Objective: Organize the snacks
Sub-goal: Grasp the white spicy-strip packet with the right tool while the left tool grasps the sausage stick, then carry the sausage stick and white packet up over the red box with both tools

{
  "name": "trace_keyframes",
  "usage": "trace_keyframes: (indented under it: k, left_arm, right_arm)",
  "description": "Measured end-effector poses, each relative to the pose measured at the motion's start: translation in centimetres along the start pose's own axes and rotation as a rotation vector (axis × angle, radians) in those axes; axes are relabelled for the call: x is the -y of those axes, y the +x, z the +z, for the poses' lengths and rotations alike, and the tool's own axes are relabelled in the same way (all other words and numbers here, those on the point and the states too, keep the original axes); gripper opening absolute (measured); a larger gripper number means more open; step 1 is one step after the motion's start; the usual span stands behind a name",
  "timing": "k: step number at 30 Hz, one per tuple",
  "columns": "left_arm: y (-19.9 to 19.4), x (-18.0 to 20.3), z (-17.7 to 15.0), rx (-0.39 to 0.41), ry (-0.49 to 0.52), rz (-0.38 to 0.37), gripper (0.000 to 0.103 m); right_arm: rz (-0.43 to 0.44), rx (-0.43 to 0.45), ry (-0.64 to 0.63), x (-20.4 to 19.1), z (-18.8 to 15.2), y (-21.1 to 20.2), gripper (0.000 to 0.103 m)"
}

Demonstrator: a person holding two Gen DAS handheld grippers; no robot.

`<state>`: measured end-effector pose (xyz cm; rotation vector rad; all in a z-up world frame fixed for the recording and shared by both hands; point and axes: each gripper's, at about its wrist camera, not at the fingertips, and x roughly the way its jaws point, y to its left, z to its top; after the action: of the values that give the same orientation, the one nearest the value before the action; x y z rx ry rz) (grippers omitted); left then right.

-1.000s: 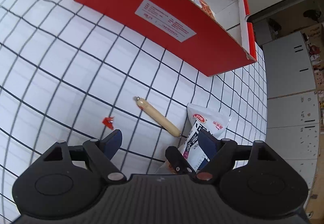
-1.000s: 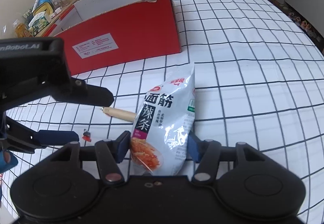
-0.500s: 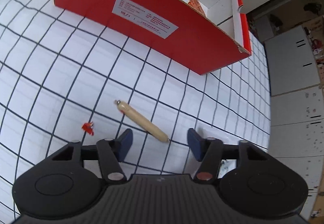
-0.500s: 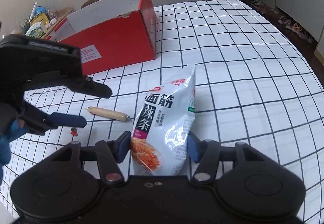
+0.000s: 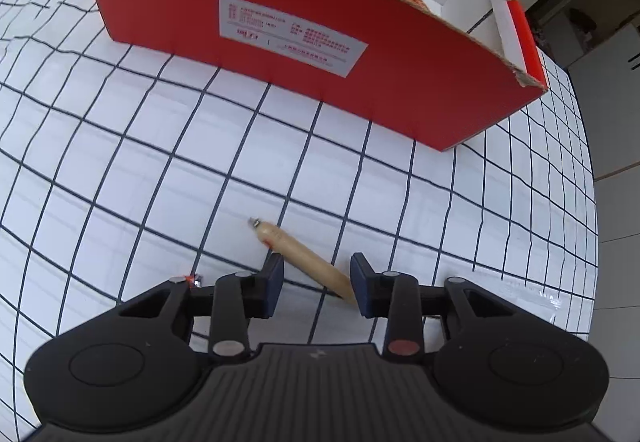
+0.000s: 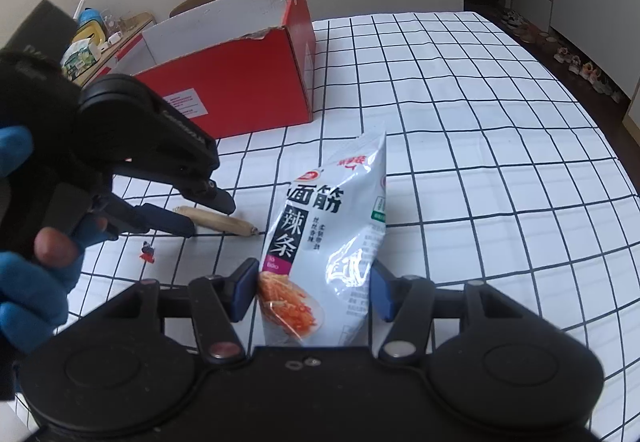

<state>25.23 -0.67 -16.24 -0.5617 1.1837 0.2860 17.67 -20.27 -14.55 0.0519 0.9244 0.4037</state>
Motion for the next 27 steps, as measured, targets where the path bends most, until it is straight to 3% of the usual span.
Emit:
trace_keyframes:
  k: [5, 12, 27]
  left_arm:
    - [0.1, 0.1, -0.1, 0.016, 0.063, 0.025, 0.024]
    - [-0.3, -0.6, -0.1, 0.024, 0.115, 0.005, 0.011]
    - [-3.7, -4.8, -0.4, 0.101, 0.157, -0.062, 0.009]
  right_arm:
    - [0.000, -0.004, 0.002, 0.1, -0.1, 0.0, 0.056]
    - [-0.012, -0.014, 0.014, 0.4, -0.2, 0.4, 0.056]
    - [-0.016, 0.001, -0.007, -0.1, 0.2, -0.5, 0.056]
